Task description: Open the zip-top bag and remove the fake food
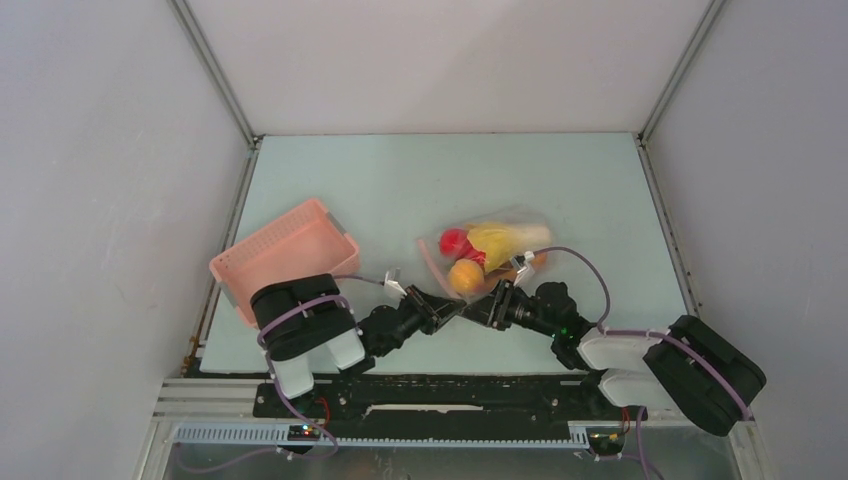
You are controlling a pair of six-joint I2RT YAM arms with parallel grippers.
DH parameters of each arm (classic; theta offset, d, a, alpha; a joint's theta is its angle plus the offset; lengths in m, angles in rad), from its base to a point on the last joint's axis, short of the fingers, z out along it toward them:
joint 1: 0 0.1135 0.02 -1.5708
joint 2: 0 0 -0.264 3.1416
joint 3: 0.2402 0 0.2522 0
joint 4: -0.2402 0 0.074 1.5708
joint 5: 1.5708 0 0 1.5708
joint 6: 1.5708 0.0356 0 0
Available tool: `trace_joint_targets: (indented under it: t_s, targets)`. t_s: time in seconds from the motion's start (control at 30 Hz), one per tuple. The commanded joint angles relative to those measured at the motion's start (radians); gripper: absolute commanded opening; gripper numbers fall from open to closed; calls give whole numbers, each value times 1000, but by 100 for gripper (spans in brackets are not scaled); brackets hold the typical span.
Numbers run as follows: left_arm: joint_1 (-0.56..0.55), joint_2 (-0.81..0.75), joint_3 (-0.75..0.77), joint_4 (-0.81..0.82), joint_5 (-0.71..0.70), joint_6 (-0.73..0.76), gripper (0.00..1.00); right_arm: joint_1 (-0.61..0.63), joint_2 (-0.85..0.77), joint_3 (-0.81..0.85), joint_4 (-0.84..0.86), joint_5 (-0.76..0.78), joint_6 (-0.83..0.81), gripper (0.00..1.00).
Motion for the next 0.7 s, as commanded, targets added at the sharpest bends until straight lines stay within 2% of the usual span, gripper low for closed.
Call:
trace_joint_targets:
  t_s: [0.0,0.03,0.13,0.43,0.67]
  targets:
    - [-8,-36,7,39,6,20,17,-4,39,48,76,0,-9,33]
    - [-8,-38,5,39,5,19,17,-7,51,49,91,-5,-6,27]
    - [-8,-44,-5,42,-8,16,17,-8,79,45,131,-18,10,0]
    - [-2,-14,-20,62,-52,-6,17,-15,31,-13,140,-57,13,0]
    - [6,10,-35,90,-81,-8,17,-28,-118,-32,-39,-92,-30,0]
